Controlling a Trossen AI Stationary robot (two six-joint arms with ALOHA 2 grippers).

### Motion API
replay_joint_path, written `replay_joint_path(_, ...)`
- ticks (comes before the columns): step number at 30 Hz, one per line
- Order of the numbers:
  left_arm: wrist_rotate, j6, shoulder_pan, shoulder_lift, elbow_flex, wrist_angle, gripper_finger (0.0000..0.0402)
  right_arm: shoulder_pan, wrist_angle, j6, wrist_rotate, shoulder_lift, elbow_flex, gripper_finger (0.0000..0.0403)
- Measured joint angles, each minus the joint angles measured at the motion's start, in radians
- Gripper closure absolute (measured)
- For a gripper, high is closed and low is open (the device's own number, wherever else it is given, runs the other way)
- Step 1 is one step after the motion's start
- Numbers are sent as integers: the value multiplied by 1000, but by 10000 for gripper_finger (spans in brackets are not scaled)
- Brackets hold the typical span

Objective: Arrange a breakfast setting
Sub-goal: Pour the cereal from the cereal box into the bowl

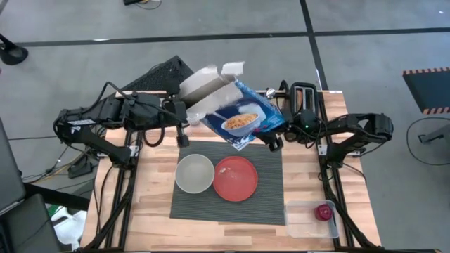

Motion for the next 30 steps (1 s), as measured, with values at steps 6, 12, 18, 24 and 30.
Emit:
replay_joint_path(6, 181, -35, 1, -26, 11, -32, 401, -9, -74, -2, -36, -56, -27, 107)
replay_joint_path(12, 319, -64, 1, -36, 11, -53, 401, -6, -137, -3, -66, -94, -30, 110)
replay_joint_path(18, 268, -96, 0, -34, 11, -58, 391, -4, -180, -1, -68, -115, -31, 110)
replay_joint_path(24, 250, -99, -1, -51, 12, -108, 319, -5, -210, 5, -80, -133, -32, 110)
replay_joint_path(30, 240, -136, -1, -122, 15, -135, 259, -6, -345, 1, -82, -179, -36, 110)
